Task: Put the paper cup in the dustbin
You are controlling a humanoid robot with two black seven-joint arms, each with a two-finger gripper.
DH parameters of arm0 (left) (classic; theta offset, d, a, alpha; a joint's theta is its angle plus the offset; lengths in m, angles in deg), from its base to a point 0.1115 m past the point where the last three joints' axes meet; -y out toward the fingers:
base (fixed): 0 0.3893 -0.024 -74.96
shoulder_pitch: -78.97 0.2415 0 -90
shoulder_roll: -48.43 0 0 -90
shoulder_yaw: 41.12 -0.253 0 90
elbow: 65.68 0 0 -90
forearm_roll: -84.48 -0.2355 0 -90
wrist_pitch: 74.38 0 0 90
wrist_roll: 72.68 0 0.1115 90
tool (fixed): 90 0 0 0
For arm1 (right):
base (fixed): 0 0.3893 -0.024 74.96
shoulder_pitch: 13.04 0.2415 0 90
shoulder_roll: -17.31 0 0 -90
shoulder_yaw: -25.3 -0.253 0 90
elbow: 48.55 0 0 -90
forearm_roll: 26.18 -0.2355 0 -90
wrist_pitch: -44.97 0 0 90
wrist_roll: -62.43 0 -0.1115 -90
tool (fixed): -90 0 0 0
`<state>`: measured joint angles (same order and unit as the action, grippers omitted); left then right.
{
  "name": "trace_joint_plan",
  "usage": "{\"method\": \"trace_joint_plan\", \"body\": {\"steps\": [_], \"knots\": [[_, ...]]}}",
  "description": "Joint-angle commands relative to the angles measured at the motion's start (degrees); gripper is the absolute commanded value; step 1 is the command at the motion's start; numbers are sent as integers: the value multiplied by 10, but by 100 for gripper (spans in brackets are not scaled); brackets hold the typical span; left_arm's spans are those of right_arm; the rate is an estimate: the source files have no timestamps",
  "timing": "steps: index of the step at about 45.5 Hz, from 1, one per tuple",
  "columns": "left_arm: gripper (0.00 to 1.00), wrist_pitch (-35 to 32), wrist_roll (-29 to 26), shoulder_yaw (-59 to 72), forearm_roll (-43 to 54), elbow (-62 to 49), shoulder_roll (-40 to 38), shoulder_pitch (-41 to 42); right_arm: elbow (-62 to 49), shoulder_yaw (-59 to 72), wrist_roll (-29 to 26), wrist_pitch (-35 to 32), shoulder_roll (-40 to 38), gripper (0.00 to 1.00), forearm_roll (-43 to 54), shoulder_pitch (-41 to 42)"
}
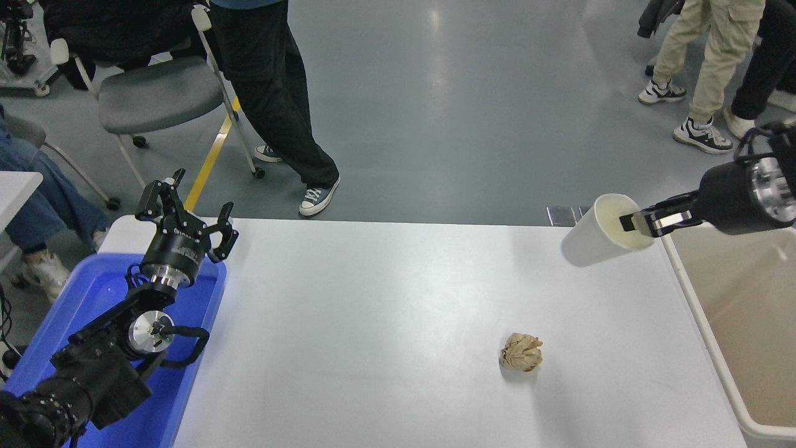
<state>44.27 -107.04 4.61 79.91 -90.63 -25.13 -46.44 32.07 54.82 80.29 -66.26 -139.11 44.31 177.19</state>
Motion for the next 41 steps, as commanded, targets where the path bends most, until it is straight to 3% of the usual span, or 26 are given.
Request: {"method": "trace_joint_plan", "body": {"steps": [1, 10, 26, 41], "knots": [[100, 0, 0, 1, 0, 0, 0, 0, -41, -83, 0, 22, -93, 0, -41, -83], [100, 0, 1, 0, 0, 0, 0, 0, -70, -80, -4, 61, -114, 0, -162, -109], [100, 0, 0, 1, 0, 0, 0, 0, -121, -85, -1, 176, -109, 0, -383, -239], [100, 0, 0, 1, 0, 0, 0, 0, -204, -86, 2, 260, -35, 0, -622, -344]]}}
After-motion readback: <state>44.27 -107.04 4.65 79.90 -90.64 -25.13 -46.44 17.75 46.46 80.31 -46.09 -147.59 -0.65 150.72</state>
